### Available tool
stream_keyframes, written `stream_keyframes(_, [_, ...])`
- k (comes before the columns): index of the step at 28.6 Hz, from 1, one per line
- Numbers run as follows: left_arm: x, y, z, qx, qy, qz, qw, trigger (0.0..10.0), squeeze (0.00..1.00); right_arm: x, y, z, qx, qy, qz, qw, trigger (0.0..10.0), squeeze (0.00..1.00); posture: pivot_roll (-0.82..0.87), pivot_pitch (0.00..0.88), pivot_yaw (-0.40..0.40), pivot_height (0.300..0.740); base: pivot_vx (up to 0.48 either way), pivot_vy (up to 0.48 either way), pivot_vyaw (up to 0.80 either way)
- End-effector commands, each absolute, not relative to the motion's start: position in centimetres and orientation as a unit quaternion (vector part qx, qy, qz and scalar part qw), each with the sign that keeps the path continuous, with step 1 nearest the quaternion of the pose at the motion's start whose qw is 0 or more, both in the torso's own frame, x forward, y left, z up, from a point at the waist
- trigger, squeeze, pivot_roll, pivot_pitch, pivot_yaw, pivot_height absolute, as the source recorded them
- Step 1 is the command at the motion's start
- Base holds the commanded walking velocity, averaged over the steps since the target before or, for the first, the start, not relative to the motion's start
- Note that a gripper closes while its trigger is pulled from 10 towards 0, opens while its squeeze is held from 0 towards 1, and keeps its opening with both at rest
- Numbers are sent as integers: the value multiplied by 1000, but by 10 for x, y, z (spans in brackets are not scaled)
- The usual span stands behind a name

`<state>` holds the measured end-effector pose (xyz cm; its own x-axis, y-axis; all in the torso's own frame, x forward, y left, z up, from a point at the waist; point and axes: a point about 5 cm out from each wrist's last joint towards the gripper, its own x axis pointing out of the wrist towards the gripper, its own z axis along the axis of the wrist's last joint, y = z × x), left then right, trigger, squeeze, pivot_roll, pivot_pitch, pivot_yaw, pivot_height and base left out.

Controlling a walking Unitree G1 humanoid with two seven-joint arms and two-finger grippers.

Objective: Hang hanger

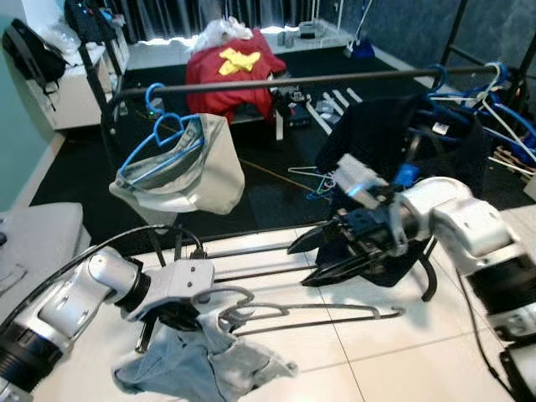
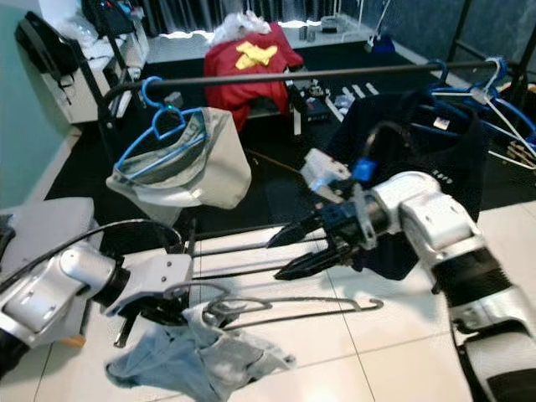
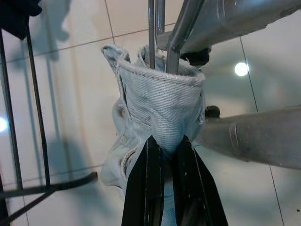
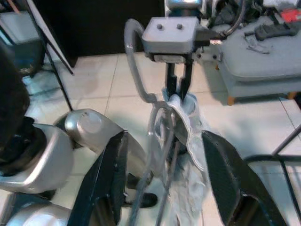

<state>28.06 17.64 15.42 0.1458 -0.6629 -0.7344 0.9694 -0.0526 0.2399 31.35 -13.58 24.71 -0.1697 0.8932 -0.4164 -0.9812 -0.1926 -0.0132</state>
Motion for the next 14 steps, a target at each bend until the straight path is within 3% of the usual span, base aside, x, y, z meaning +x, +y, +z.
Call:
stream_keyframes(1, [281, 178, 156, 381, 207, -618, 656, 0, 0, 318, -129, 245, -191, 127, 740, 632, 10000, 580, -57, 59, 31, 740, 0, 0, 0])
stream_keyframes(2, [281, 177, 156, 379, 209, -618, 657, 0, 0, 322, -121, 241, -206, 120, 730, 640, 10000, 859, -57, 59, 31, 740, 0, 0, 0])
stream_keyframes(4, [281, 176, 156, 377, 210, -618, 657, 0, 0, 324, -114, 237, -219, 116, 722, 646, 10000, 859, -51, 61, 30, 740, 0, 0, 0])
stream_keyframes(5, [281, 175, 156, 376, 210, -616, 659, 0, 0, 325, -108, 233, -226, 115, 720, 646, 10000, 1000, -50, 62, 28, 740, 0, 0, 0])
stream_keyframes(14, [283, 175, 155, 375, 217, -608, 665, 0, 0, 313, -91, 226, -230, 113, 744, 617, 10000, 1000, -49, 70, 28, 740, 0, 0, 0])
